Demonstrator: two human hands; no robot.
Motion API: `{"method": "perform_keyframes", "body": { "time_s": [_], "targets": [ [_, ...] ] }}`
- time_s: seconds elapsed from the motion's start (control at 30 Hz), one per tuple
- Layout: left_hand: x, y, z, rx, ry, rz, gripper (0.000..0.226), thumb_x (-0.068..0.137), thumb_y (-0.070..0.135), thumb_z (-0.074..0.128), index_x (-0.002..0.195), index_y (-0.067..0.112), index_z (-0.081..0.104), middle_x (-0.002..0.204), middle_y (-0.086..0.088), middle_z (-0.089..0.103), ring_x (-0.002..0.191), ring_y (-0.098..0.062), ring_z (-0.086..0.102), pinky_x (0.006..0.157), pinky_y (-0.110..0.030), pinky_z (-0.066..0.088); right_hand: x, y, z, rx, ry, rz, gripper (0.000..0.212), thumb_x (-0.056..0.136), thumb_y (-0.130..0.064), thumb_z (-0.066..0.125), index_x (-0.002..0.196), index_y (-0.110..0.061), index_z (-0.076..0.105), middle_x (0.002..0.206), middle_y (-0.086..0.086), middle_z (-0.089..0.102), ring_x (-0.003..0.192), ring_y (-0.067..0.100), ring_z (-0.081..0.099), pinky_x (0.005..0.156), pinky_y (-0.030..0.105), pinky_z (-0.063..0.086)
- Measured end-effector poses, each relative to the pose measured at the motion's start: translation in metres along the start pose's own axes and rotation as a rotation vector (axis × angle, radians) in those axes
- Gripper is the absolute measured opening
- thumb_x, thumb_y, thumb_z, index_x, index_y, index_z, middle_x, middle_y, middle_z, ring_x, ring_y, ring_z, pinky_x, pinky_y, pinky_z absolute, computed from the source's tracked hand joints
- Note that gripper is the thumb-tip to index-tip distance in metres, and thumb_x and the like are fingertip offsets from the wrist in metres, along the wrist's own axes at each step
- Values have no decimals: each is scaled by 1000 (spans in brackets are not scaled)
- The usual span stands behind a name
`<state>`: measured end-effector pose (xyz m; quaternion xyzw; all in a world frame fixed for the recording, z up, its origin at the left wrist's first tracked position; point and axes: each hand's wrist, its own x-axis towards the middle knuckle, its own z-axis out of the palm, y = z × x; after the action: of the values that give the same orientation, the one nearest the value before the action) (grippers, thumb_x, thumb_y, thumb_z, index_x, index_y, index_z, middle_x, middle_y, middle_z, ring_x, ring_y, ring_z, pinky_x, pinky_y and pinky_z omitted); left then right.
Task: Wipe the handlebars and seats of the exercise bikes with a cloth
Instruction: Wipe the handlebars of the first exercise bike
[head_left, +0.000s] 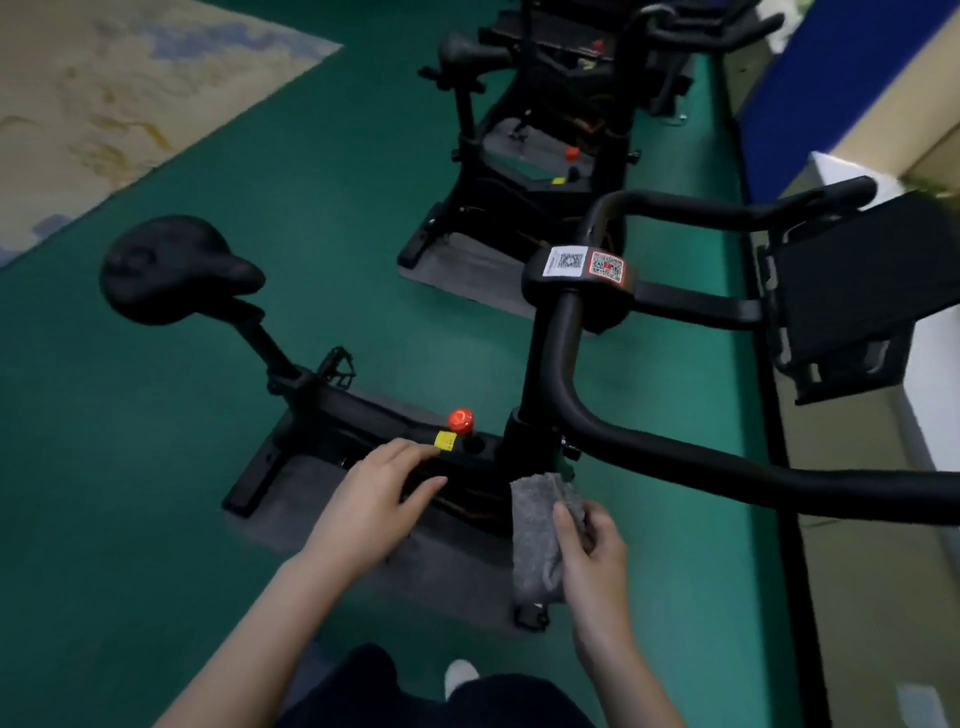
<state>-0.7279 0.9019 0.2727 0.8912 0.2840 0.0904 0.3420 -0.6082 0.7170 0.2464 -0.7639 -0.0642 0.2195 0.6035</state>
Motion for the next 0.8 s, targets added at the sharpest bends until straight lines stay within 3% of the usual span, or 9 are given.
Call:
{"method": "perform_keyframes", "body": {
  "time_s": [0.13, 0.23, 0.33, 0.53, 0.67, 0.8],
  "targets": [
    [37, -40, -35, 2, -101, 164, 37, 92, 36, 56, 124, 19, 59, 117, 9, 58, 111, -11, 53, 96, -31, 44, -13, -12, 44, 51, 219, 16, 3, 91, -15, 59, 90, -15, 62, 86, 0, 69, 77, 5, 65, 69, 26, 48],
    [67, -61, -63, 16, -176, 299, 36, 92, 36, 56, 123, 19, 58, 118, 9, 58, 113, -12, 53, 97, -32, 42, -35, -28, 80, 82, 352, 9, 5, 90, -13, 60, 88, -16, 64, 83, 0, 72, 75, 5, 67, 64, 19, 52],
    [94, -65, -85, 21, -237, 428, 36, 92, 37, 55, 125, 21, 56, 121, 9, 56, 115, -12, 51, 98, -34, 41, -58, -49, 111, 56, 464, -28, 6, 89, -10, 62, 86, -15, 63, 77, -12, 72, 67, -4, 65, 57, 9, 48],
    [142, -41, -106, -6, -296, 638, 41, 93, 35, 55, 130, 19, 53, 127, 5, 53, 119, -14, 47, 102, -34, 39, -74, -93, 150, 28, 702, -88, 6, 86, -19, 65, 84, -24, 62, 81, -23, 69, 73, -8, 63, 54, 6, 46],
    [175, -11, -102, 6, -277, 792, 45, 92, 32, 55, 134, 15, 49, 133, 1, 48, 123, -18, 44, 102, -42, 40, -59, -116, 155, -49, 823, -95, 8, 85, -26, 66, 93, -22, 66, 86, -10, 69, 82, -2, 64, 67, 16, 53],
    [206, 20, -96, 18, -197, 897, 46, 91, 29, 57, 134, 13, 49, 137, -5, 47, 127, -24, 42, 101, -47, 40, -30, -146, 152, -129, 940, -189, 5, 85, -23, 67, 89, -22, 66, 84, -10, 68, 78, -3, 62, 64, 11, 48]
  ]
}}
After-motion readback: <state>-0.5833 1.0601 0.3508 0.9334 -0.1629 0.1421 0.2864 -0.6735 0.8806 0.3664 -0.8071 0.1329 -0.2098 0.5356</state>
